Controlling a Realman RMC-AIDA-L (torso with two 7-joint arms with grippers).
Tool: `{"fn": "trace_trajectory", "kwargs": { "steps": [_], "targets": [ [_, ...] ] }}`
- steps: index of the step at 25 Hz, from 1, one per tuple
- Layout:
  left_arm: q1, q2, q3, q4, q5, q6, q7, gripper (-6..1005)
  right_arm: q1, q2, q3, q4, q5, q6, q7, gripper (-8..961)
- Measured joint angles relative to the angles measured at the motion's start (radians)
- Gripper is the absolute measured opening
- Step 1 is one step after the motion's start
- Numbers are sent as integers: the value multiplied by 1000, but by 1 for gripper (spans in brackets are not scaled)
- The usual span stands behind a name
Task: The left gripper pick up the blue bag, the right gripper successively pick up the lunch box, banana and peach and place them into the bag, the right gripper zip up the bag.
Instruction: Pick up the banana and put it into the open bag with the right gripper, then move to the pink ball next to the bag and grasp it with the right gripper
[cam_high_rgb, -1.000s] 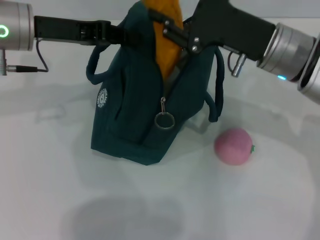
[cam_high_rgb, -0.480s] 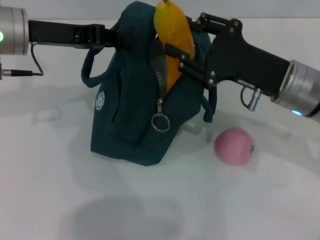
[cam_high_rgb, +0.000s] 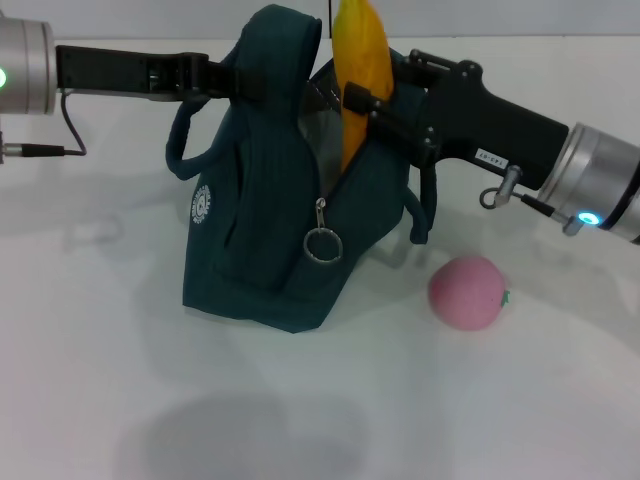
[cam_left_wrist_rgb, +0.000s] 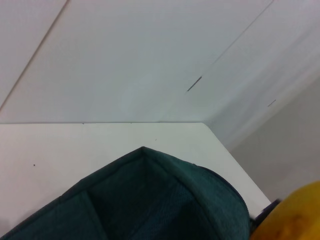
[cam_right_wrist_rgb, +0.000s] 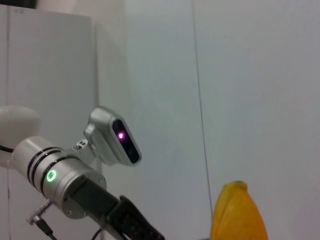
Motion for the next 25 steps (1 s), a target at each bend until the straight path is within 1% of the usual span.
{"fn": "trace_trajectory", "kwargs": {
  "steps": [3,6,9,14,20,23,25],
  "targets": [
    [0,-1,-1,0,0,1,2,47,2,-1,-33,-6,-1,19,77,438],
    [0,-1,-1,0,1,1,2,47,10,-7,-82,-12,-4,13,140,438],
    [-1,0,-1,0,1,1,2,47,14,-8,-101,-14,-24,11,188,439],
    [-1,2,-6,0,1,0,2,47,-7,-10,-87,-14,-35,-22,217,443],
    [3,3,-20,0,2,-1,2,48,-39,-14,-31,-13,-38,-65,220,465],
    [3,3,-20,0,2,-1,2,48,-41,-18,-12,-14,-39,-69,222,476],
    [3,2,-21,0,2,0,2,48,-34,-25,-11,-14,-46,-72,235,550]
  ]
}}
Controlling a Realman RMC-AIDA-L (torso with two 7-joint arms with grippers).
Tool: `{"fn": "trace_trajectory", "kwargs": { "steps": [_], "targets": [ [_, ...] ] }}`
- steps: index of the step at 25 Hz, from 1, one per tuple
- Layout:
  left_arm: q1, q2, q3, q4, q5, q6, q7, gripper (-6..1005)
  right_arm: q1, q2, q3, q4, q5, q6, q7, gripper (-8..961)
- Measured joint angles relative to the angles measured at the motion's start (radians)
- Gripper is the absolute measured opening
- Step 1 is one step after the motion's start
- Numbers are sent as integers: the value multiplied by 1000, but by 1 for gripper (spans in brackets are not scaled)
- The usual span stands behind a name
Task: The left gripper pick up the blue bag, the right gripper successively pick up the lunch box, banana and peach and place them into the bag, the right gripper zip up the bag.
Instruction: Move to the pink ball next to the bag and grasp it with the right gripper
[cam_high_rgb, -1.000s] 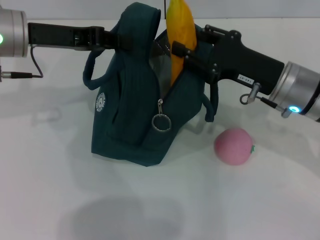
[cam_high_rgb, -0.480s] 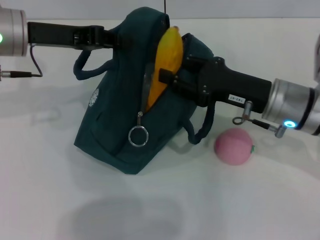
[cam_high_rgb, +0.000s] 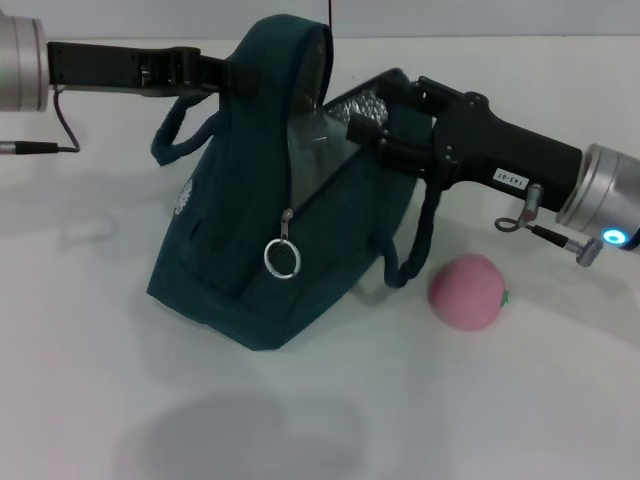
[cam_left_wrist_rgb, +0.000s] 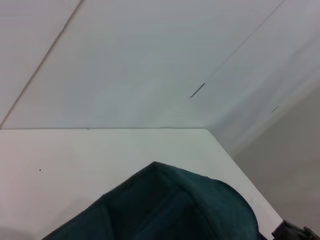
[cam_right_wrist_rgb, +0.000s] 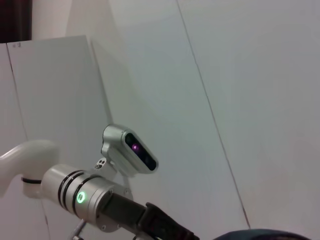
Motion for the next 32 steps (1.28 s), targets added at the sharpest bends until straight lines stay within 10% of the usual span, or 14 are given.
{"fn": "trace_trajectory", "kwargs": {
  "steps": [9,19,32],
  "targets": [
    [1,-4,0,0,0,-2,9,48,-65,-13,182,38,-24,-219,-99,877],
    [14,-1,-2,0,-1,-10,16,48,-223,-88,294,115,-176,-365,-308,875],
    [6,-6,-2,-3,4,-29,15,47,-226,4,282,152,-389,-33,-399,872]
  ]
}}
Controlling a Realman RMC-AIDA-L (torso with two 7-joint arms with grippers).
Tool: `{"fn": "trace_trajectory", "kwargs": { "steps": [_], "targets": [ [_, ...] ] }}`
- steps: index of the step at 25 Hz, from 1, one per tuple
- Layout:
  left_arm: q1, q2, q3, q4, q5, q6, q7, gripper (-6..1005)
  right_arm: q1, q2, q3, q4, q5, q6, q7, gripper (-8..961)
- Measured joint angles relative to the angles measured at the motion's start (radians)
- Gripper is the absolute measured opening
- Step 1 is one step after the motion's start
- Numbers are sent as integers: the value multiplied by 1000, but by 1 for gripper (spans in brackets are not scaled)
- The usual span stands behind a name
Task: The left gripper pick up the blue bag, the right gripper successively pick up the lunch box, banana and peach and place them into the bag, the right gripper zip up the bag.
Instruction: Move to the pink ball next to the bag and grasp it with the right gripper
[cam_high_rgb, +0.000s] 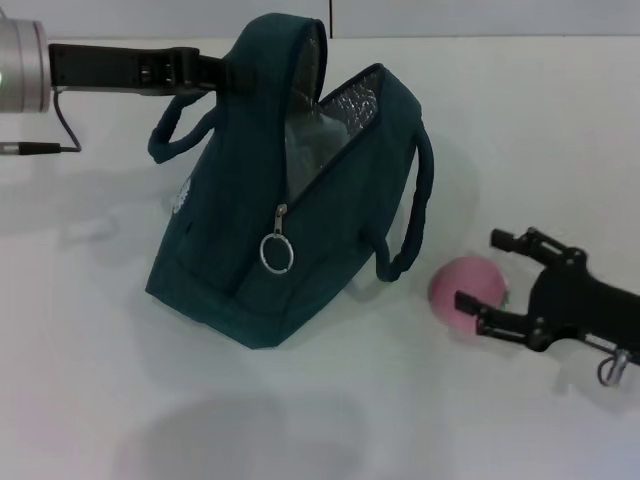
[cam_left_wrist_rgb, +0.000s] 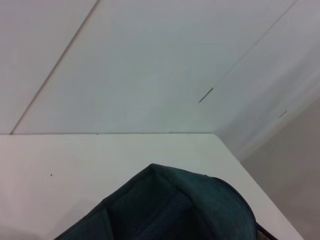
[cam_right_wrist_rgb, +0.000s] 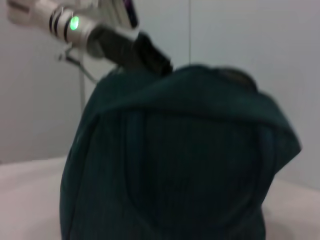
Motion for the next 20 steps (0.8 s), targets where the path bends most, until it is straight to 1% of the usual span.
{"fn": "trace_trajectory", "kwargs": {
  "steps": [3,8,20],
  "targets": [
    [-3,-2,1,0,-2,0,-2,47,7,3,-13,0,-14,28,3,870],
    [8,-2,0,0,-4,0,-3,48,3,3,-11,0,-14,32,4,858],
    [8,-3,0,0,-6,0,-3,47,6,4,-8,4,-9,70,29,829]
  ]
}}
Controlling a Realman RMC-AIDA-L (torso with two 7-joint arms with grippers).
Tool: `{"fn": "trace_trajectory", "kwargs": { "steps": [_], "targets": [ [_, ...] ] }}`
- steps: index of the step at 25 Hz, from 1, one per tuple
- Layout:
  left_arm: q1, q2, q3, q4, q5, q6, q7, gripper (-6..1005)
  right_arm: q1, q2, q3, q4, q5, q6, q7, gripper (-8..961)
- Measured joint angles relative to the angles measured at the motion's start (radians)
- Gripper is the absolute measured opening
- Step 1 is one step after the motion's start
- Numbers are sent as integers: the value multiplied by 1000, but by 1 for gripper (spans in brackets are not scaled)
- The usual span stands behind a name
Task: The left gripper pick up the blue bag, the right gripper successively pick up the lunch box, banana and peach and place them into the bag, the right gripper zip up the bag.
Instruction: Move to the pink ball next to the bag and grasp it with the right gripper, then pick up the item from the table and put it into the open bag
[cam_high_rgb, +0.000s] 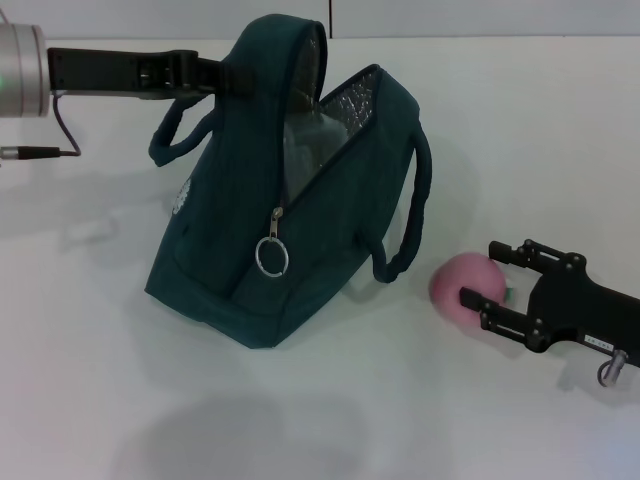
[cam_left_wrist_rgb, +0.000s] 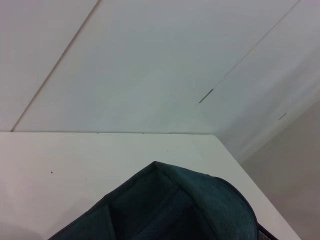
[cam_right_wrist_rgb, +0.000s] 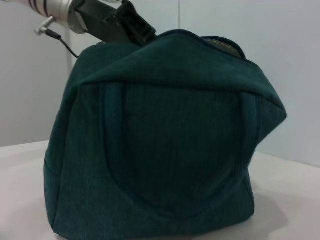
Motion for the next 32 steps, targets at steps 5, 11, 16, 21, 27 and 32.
{"fn": "trace_trajectory", "kwargs": {
  "steps": [5,11,16,21,27,32],
  "targets": [
    [-2,0,0,0,0,2,2,47,4,0,-5,-2,-5,15,42,643],
    [-3,0,0,0,0,3,2,47,3,-1,-1,-2,-6,14,44,360],
    [-4,0,0,0,-1,3,4,48,-4,-7,33,2,1,-86,44,229],
    [-5,0,0,0,-1,3,5,48,-22,-20,150,12,3,-393,44,185],
    [-7,-1,2,0,-2,3,7,48,0,-5,269,-9,6,-608,25,158],
    [-11,-5,5,0,-2,3,8,47,90,10,283,-25,73,-623,-22,100]
  ]
}}
